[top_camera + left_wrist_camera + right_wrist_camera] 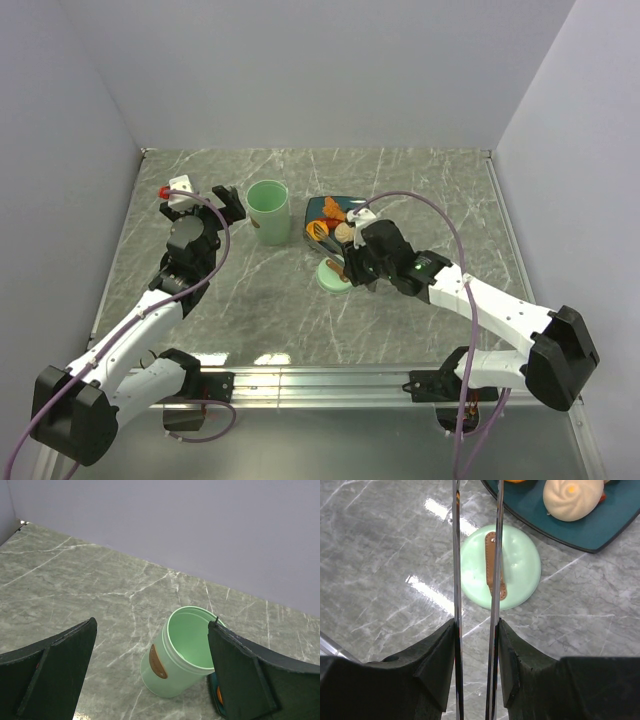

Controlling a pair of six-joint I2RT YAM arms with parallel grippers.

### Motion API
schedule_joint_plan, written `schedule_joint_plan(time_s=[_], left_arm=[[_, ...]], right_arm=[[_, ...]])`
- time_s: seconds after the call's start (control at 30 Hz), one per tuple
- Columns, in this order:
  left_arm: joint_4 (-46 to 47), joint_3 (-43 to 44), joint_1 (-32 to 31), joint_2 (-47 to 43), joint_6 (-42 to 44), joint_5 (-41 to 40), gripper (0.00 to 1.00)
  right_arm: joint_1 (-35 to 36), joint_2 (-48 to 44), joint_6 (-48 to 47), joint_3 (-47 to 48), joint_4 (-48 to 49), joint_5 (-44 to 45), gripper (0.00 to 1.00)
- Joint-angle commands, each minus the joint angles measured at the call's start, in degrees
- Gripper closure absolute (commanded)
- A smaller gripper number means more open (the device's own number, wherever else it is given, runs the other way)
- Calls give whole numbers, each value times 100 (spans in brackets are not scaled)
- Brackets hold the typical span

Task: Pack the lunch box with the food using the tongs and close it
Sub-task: Pick up the food using the clamp

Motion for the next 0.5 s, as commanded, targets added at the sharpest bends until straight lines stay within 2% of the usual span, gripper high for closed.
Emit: schedule_joint_plan(time_s=[0.0, 0.47], left_arm=[[97, 27, 20, -130, -85, 92, 1], [150, -44, 20, -227, -76, 100, 1]], right_arm=[[101, -99, 11, 200, 9, 254, 56], [241, 455, -156, 473, -27, 464, 57]])
